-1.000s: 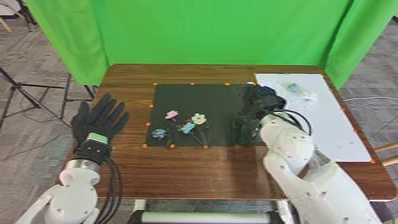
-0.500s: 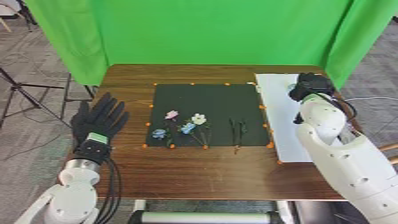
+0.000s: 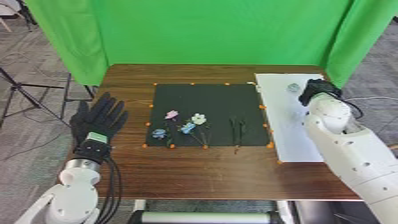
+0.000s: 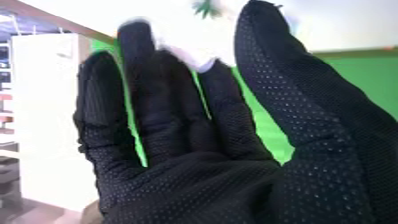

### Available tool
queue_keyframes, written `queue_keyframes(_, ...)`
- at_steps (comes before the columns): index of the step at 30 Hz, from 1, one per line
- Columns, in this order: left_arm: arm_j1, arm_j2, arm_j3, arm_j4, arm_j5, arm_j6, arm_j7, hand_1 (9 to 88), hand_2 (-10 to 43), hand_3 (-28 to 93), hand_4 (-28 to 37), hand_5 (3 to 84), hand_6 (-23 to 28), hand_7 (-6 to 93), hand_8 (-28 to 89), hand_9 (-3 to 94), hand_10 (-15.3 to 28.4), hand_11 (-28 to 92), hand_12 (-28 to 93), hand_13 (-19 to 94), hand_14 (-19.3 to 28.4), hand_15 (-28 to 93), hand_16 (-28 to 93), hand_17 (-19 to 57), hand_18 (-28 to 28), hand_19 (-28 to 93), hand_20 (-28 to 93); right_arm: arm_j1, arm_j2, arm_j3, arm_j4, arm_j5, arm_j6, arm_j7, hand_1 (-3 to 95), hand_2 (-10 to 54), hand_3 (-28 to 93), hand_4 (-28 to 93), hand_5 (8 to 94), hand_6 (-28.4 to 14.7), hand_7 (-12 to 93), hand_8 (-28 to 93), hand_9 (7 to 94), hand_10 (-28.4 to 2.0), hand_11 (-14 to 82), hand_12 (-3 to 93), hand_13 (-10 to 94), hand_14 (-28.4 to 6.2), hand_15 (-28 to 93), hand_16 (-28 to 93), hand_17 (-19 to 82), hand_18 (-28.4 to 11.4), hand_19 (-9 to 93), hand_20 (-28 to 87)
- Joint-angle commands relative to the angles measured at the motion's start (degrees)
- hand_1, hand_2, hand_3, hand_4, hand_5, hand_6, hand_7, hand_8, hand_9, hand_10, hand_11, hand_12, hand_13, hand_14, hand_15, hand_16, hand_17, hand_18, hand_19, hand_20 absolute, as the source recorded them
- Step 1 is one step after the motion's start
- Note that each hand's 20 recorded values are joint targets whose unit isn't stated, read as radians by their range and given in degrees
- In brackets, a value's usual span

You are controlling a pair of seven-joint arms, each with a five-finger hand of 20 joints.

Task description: Arrange flowers

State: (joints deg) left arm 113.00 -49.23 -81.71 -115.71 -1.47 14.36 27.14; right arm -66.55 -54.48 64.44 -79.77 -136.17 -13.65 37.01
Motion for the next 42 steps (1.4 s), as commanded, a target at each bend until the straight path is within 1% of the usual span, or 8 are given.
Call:
queue_keyframes(1,0.04,-0.46,0.10,-0.43,0.24,-0.37,0.01,27.9,15.7,72,-28.3,44.1,6.6,17.5,-10,36.1,13.3,24,10,26,14.5,42,-10,-5.1,14.2,39,10,-1.60,-1.27,-1.62,0.03,-3.09,0.76,-2.11,56.3,-9.4,69,-28,69.0,-0.6,21,-4,73.4,-9.4,11.2,19.3,68,-7.0,32,29,37,-20.8,85,32)
queue_keyframes(5,-0.06,-0.82,0.10,-0.27,0.57,-0.70,-0.58,27.9,15.7,72,-28.3,44.0,6.7,17.3,-10,36.1,13.3,24,10,26,14.6,42,-10,-4.9,14.0,39,10,-3.33,-0.93,-1.58,-1.74,-4.91,3.85,-2.40,60.1,-8.9,66,-28,75.7,1.2,28,1,85.7,-7.9,6.7,33.5,74,-5.4,34,36,38,-20.3,86,35)
queue_keyframes(16,0.44,-0.70,-0.27,-0.34,0.40,-0.44,-0.76,27.8,15.7,72,-28.3,43.9,6.6,17.1,-10,36.1,13.3,24,10,26,14.5,42,-10,-4.8,13.8,39,10,-4.14,-0.12,-4.46,-16.64,-4.29,15.53,-6.14,59.2,-9.3,69,-28,77.5,0.3,27,2,86.9,-8.4,5.4,32.6,75,-5.0,34,37,39,-20.4,87,35)
queue_keyframes(20,0.64,-0.87,-0.32,-0.35,0.58,-0.52,-1.03,27.9,15.8,72,-28.3,43.9,6.6,17.1,-10,36.0,13.3,24,10,26,14.5,42,-10,-4.8,13.8,39,10,-2.91,-1.13,-7.02,-18.67,-2.55,10.79,-9.45,58.7,-9.4,70,-28,77.7,0.3,27,2,86.9,-8.3,5.4,32.5,75,-5.0,33,37,39,-20.5,87,35)
queue_keyframes(27,0.12,-0.82,0.11,-0.30,0.44,-0.70,-0.65,28.0,15.8,72,-28.3,44.0,6.7,17.1,-10,36.0,13.3,24,10,26,14.4,42,-10,-4.9,13.9,39,10,-0.83,-2.28,-12.52,-15.94,-4.25,3.78,-11.95,58.7,-9.5,70,-28,77.9,0.2,26,2,86.5,-8.2,5.3,32.2,75,-5.0,33,37,39,-20.6,87,35)
queue_keyframes(30,0.01,-0.75,0.04,-0.20,0.77,-0.87,-0.85,28.0,15.8,72,-28.3,44.2,6.8,16.9,-10,36.1,13.3,24,10,26,14.4,42,-10,-4.9,13.9,39,10,-1.36,-1.76,-13.16,-16.75,-4.46,2.54,-12.20,58.8,-9.5,70,-28,77.7,0.3,26,2,86.4,-8.1,5.3,32.0,74,-5.0,33,37,39,-20.6,87,35)
queue_keyframes(31,0.37,-0.49,-0.09,-0.47,0.53,-0.76,-0.38,28.1,15.9,72,-28.3,44.2,6.8,16.9,-10,36.1,13.3,24,10,26,14.4,42,-10,-4.9,13.9,39,10,-1.55,-1.76,-13.19,-17.15,-4.90,1.98,-12.55,58.9,-9.5,70,-28,77.8,0.2,26,1,86.2,-8.1,5.3,32.0,74,-5.0,33,37,39,-20.6,87,35)
queue_keyframes(42,0.89,-0.31,-0.58,-0.45,-0.40,-0.52,-0.07,28.1,15.9,72,-28.3,44.3,7.0,16.9,-10,36.2,13.6,24,10,26,14.6,42,-9,-5.0,14.0,39,10,-2.01,-0.93,-14.86,-18.46,-6.19,1.04,-13.24,58.6,-9.4,70,-28,77.6,0.3,26,0,85.2,-8.1,5.0,31.2,73,-5.2,33,37,39,-20.7,86,35)
